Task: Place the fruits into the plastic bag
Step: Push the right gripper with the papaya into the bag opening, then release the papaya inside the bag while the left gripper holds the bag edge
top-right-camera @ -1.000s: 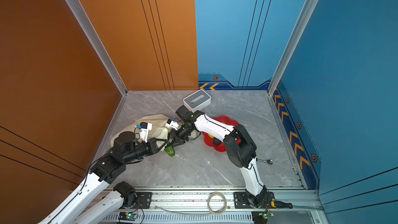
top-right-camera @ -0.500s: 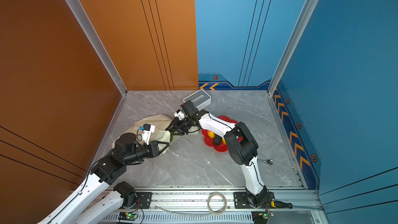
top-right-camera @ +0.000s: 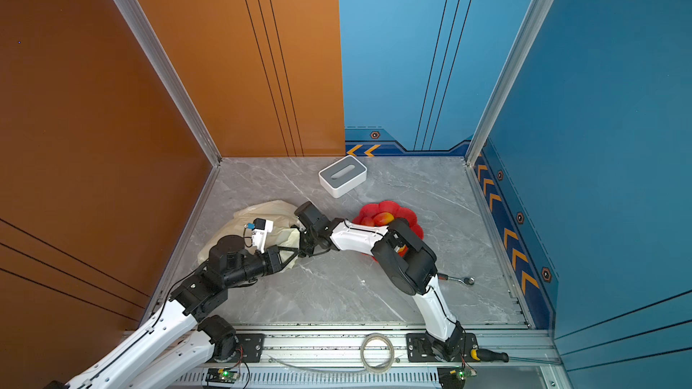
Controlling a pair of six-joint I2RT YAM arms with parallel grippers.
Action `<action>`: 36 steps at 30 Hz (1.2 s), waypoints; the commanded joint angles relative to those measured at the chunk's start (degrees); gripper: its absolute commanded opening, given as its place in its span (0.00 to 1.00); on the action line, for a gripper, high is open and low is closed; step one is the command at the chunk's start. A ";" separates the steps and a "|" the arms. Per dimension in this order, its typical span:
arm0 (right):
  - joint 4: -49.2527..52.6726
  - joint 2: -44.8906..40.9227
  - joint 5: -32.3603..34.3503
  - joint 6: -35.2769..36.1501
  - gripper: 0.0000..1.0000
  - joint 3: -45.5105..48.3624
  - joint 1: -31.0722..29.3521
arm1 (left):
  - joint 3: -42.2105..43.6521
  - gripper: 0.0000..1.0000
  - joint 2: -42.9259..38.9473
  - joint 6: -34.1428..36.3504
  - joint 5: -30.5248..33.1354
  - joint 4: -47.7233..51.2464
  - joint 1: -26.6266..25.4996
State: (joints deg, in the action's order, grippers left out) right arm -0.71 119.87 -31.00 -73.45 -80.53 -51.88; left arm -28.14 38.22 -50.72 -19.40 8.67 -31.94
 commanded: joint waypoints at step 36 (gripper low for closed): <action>-15.54 8.78 5.34 -15.48 0.32 -3.94 -1.91 | 5.21 0.00 0.41 -3.42 0.00 -11.86 -2.91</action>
State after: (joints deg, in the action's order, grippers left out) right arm -16.27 127.39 -25.26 -89.89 -84.27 -53.95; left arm -23.55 39.22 -53.89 -19.35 -1.93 -34.57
